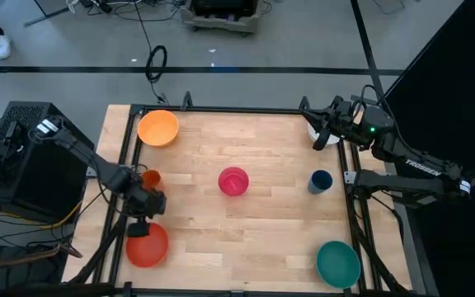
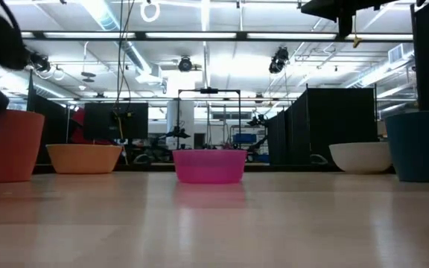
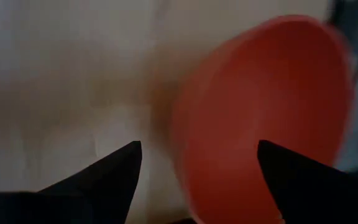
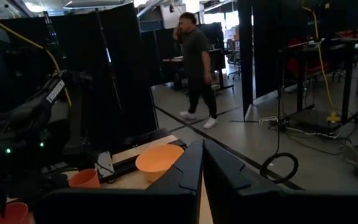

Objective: Nest bowls inside each other
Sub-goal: Stack the orange bowl on top of the yellow bowl

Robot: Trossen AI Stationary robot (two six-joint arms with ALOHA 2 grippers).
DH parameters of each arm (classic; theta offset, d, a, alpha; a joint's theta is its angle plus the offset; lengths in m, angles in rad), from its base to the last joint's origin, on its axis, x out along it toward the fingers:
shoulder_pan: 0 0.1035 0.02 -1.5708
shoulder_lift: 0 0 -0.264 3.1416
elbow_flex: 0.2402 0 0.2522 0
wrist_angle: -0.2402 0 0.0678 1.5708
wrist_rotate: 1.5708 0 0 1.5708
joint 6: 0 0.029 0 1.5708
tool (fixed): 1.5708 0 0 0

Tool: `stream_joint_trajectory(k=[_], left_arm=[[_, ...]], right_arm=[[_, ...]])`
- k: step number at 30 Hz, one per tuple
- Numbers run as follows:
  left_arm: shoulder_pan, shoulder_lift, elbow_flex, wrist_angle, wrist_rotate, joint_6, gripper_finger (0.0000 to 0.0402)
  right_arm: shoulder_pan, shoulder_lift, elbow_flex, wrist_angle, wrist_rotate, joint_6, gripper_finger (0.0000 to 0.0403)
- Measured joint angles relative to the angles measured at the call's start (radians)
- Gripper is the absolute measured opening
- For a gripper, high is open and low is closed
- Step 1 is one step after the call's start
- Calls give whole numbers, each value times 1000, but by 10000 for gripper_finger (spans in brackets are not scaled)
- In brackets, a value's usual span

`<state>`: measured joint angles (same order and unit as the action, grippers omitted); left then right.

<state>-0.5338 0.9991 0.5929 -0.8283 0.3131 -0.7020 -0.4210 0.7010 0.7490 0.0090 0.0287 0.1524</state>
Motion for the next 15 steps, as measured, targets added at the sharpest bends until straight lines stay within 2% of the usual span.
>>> stream_joint_trajectory(k=[9,12,15], left_arm=[[-43,46,-94,92,-57,-147,243],[-43,57,-94,132,-53,-144,200],[-43,58,-94,207,-31,-143,136]], right_arm=[[0,0,0,0,3,0,0],[0,0,0,0,4,1,0],[0,0,0,0,4,1,0]])
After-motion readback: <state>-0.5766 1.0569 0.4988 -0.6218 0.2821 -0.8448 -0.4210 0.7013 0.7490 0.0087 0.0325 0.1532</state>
